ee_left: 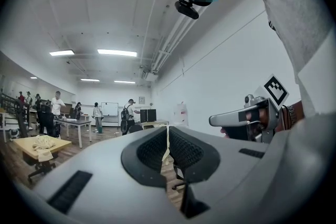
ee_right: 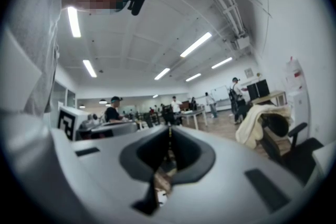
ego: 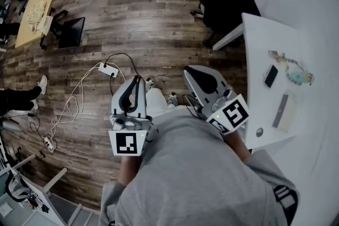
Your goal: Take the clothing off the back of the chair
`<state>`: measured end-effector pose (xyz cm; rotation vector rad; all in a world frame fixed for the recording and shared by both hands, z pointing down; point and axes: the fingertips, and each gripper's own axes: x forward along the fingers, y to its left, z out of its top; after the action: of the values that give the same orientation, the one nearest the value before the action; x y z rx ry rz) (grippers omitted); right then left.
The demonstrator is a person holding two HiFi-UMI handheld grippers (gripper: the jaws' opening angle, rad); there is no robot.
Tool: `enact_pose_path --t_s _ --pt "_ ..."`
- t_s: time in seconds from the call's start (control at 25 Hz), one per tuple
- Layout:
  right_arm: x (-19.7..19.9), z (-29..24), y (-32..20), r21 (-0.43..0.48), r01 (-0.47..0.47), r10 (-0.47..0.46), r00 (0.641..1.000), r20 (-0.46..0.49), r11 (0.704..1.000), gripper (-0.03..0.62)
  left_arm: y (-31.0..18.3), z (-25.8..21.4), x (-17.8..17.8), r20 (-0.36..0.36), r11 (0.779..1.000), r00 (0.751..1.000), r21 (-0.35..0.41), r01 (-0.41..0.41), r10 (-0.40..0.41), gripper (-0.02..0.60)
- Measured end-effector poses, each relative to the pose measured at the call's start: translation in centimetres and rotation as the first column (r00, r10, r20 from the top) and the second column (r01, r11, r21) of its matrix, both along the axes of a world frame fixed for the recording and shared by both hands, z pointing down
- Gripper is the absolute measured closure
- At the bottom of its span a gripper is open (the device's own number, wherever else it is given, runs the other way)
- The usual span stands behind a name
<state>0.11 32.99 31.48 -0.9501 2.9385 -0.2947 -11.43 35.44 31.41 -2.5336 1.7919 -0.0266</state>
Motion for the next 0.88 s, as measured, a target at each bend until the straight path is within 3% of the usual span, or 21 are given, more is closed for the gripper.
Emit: enact_pose_path --t_s 0.48,0.88 --pt "3.0 0.9 -4.1 -0.023 -0.147 0.147 0.989 -0.02 0.989 0.56 -5.6 0.6 2.2 -0.012 0.992 0.992 0.005 -0.128 0.128 0.535" --pt "1.6 0.3 -10.8 -0.01 -0.233 0.233 0.972 -0.03 0.972 0.56 -13.5 0.7 1.1 -0.018 0.974 0.974 -0.008 -0.225 0.224 0.535"
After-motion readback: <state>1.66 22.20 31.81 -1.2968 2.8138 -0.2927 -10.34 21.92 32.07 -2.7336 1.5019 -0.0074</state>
